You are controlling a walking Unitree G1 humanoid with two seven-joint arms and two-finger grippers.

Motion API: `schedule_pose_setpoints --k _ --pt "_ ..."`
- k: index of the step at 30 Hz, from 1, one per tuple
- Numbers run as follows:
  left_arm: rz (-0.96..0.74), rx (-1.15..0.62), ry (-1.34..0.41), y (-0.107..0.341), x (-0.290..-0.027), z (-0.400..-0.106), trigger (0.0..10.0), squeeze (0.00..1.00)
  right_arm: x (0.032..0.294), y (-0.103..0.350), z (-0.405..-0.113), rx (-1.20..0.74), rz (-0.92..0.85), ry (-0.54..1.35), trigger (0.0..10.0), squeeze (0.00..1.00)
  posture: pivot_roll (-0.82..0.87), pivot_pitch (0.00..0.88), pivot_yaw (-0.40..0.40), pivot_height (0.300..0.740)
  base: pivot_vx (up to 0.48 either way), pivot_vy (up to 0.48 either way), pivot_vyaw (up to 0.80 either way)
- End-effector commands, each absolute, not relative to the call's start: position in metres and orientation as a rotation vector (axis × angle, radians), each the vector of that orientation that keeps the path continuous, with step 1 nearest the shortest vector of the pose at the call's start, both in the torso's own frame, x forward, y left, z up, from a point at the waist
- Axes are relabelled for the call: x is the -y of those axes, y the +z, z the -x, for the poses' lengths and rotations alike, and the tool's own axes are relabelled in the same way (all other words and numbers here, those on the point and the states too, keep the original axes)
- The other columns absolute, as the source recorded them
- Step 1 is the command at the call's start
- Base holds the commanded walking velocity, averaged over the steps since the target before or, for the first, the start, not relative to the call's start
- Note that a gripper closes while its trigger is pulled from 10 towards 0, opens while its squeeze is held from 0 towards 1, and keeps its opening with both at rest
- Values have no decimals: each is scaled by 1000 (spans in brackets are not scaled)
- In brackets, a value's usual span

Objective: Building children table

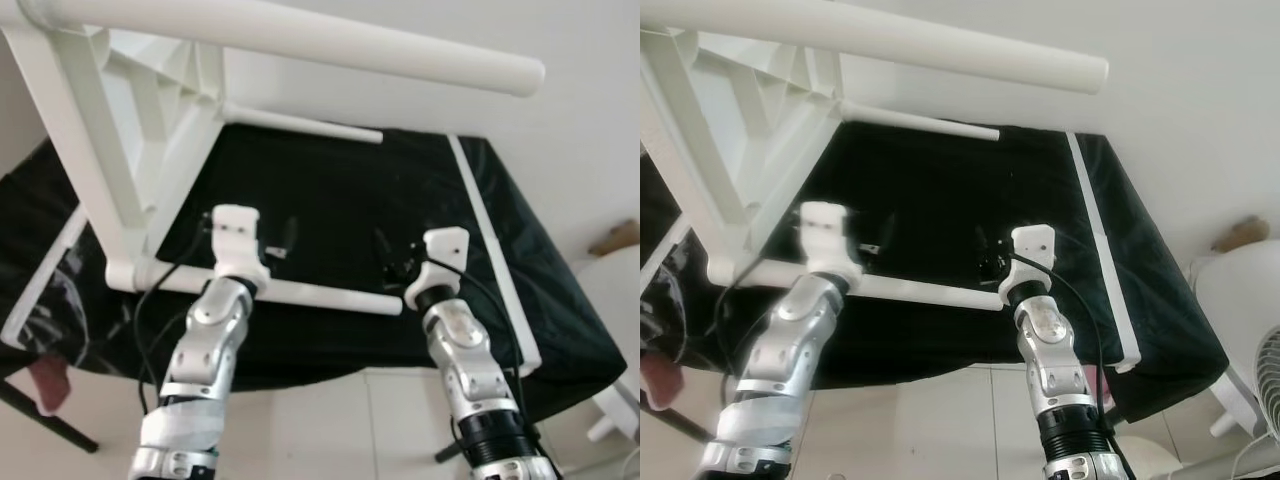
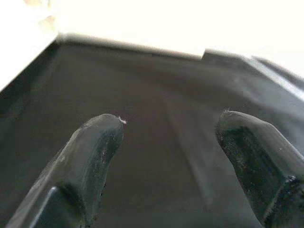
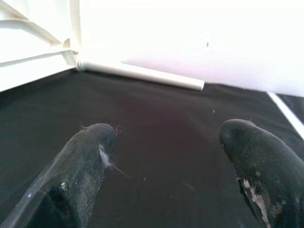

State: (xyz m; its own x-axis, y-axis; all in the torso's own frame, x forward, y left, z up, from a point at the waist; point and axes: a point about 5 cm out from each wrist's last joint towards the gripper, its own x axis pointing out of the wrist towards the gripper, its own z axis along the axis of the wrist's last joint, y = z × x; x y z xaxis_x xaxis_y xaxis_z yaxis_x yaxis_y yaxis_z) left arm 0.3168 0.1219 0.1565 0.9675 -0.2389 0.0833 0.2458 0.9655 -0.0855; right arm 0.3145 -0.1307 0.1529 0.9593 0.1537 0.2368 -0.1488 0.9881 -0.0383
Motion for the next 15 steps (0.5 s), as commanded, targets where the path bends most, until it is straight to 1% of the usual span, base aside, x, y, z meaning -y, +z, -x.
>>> schedule_pose_setpoints --k 1,5,7,11,15 --pt "84 40 -244 151 -124 -314 10000 0 133 151 -313 243 35 145 10000 0 16 39 -32 740 0 0 0" --pt "80 27 -242 148 -127 -312 10000 0 133 150 -312 241 35 145 10000 0 16 40 -28 740 0 0 0" --pt "66 20 -238 148 -132 -312 10000 0 133 148 -311 241 35 132 10000 0 7 43 -1 740 0 0 0" --pt "59 16 -232 148 -136 -314 10000 0 134 146 -310 242 35 121 10000 0 5 43 4 740 0 0 0" --pt "52 8 -234 149 -138 -315 10000 0 137 144 -308 242 39 104 10000 0 -2 45 17 740 0 409 0"
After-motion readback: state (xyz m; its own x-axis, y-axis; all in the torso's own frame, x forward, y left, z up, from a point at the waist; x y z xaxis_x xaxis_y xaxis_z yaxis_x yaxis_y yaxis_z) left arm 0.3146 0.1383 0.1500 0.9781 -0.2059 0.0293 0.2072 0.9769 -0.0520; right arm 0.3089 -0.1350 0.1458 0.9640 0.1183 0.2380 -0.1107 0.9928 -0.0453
